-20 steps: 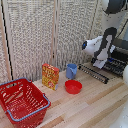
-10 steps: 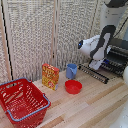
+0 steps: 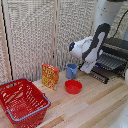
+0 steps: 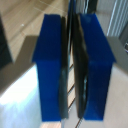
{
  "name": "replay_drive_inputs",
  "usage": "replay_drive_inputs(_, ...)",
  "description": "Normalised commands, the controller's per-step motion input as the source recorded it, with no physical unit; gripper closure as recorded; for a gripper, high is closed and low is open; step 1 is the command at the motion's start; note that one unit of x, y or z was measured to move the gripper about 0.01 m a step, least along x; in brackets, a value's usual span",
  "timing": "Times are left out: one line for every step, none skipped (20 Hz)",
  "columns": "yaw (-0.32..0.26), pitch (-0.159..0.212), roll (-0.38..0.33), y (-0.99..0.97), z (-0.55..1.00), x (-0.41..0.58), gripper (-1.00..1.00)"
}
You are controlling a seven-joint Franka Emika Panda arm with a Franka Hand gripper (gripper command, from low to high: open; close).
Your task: Extend the gripper towards the oven tray handle. Grasp the handle and carefully pull the tray out of the oven. Move the gripper above the red bowl. Grab the red bowl gently. Lift the bowl and place it onto the oven tray.
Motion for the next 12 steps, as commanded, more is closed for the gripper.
replay_drive_inputs(0.034, 0.078, 0.12, 0.0, 0.22, 0.137, -1.0)
replay_drive_inputs(0.005, 0.052, 0.063, 0.0, 0.29, 0.223, -1.0)
replay_drive_inputs(0.002, 0.042, 0.058, 0.06, 0.39, 0.163, -1.0)
replay_drive_inputs(0.0, 0.061, 0.069, 0.09, 0.48, 0.229, -1.0)
replay_drive_inputs(0.0, 0.059, 0.079, 0.07, 0.56, 0.169, -1.0)
replay_drive_inputs(0.0, 0.071, 0.08, 0.09, 0.58, 0.134, -1.0)
replay_drive_inputs(0.0, 0.078, 0.074, 0.09, 0.59, 0.14, -1.0)
replay_drive_inputs(0.0, 0.07, 0.061, 0.07, 0.59, 0.123, -1.0)
replay_drive_inputs(0.0, 0.062, 0.062, 0.08, 0.61, 0.094, -1.0)
replay_drive_inputs(0.0, 0.064, 0.084, 0.09, 0.64, 0.117, -1.0)
replay_drive_inputs(-0.01, 0.074, 0.104, 0.1, 0.69, 0.126, -1.0)
replay_drive_inputs(-0.016, 0.079, 0.112, 0.12, 0.72, 0.123, -1.0)
